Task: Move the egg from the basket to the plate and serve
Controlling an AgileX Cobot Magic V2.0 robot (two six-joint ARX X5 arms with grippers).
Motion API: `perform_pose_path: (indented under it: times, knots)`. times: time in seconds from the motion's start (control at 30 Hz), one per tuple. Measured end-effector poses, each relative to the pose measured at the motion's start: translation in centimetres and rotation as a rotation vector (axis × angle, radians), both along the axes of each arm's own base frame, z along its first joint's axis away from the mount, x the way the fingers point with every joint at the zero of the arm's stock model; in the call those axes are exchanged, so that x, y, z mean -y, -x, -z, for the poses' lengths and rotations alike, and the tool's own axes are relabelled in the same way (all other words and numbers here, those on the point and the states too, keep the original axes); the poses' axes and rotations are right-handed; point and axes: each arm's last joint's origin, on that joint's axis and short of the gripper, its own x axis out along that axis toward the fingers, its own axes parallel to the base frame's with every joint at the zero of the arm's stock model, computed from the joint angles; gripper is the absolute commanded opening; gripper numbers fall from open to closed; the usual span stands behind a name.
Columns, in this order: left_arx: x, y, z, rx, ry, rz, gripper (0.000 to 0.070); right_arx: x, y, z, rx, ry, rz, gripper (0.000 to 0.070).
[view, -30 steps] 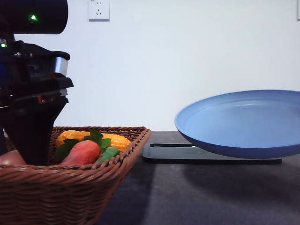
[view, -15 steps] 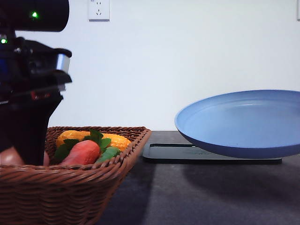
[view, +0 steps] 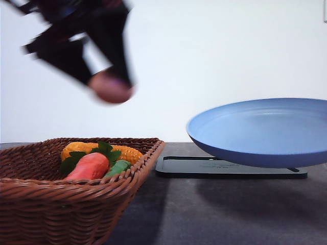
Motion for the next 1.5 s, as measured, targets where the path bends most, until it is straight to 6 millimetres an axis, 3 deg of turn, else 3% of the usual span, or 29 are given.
perform_pose_path:
  times: [0.3,0.6,0.8,0.97,1.03,1.2,1.5]
  knots:
    - [5.4,2.1,-0.8,0.156,0.193,0.184,0.017,-0.8,0.4,0.2,-0.043,-0.038,-0.072,0.0]
    - [8.7,2.0,3.6,0.074,0.097,0.246,0.017,-1.4,0.8,0.4,-0.081,-0.036,-0.115,0.0]
    - [9.5,1.6,5.5,0.037,0.049,0.25,0.0172,-1.8,1.0,0.5,-0.092,-0.034,-0.139,0.0]
    - [9.6,1.5,5.6,0.038,0.05,0.25,0.0182,-1.9,1.0,0.5,-0.097,-0.033,-0.146,0.0]
    - [9.6,1.5,5.6,0.038,0.05,0.25,0.0221,-1.9,1.0,0.5,-0.098,-0.038,-0.153,0.0]
    - [9.6,1.5,5.6,0.038,0.051,0.249,0.0405,-2.0,1.1,0.5,-0.11,-0.047,-0.161,0.0]
    - [9.2,1.8,5.1,0.022,0.048,0.257,0.0417,-2.1,1.7,0.8,-0.192,-0.115,-0.21,0.0]
